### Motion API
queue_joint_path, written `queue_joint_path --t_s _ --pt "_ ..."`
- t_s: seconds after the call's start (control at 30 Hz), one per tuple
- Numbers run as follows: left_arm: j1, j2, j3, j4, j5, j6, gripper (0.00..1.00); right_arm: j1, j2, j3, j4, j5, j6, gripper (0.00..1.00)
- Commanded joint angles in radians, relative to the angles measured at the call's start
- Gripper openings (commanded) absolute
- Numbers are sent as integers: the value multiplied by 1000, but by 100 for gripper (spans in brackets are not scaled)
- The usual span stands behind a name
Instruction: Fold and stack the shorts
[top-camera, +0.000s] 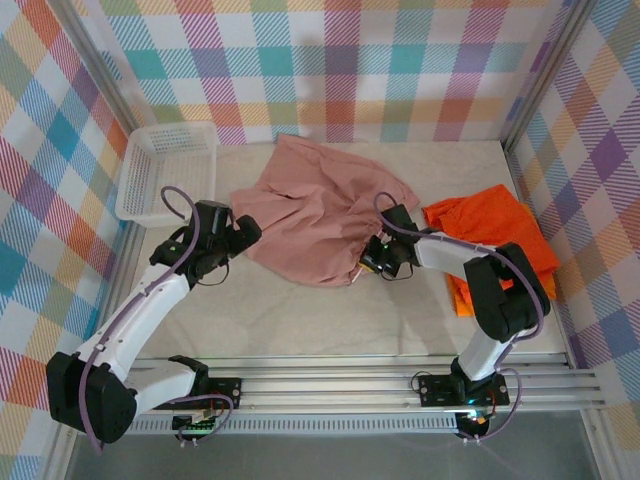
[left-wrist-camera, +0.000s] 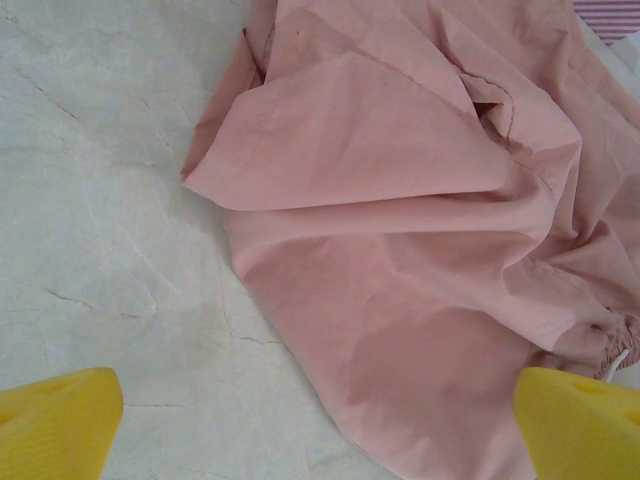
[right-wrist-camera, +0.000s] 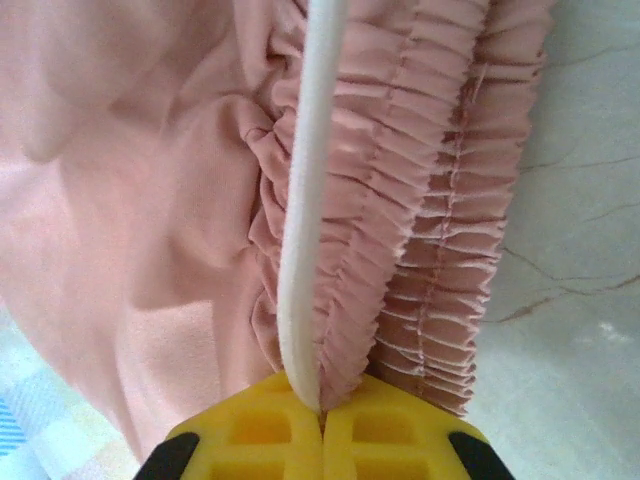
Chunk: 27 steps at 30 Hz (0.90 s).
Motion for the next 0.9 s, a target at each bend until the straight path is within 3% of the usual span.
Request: queue_joint_path --t_s 0.0,0.2,0.4,0.6,0.87 --pt "11 -44 2 -4 -32 -10 100 -3 -30 85 -92 16 -38 0" --pt "43 -70 37 -58 10 -28 100 -19 -181 276 -259 -54 -36 0" --pt "45 -87 16 -51 85 -72 97 -22 -259 421 -288 -89 71 0" --pt "42 -53 -123 73 196 -168 89 -21 -252 452 -235 -122 174 0" --pt "9 101 -235 212 184 -164 78 -21 -256 416 -239 -107 170 0"
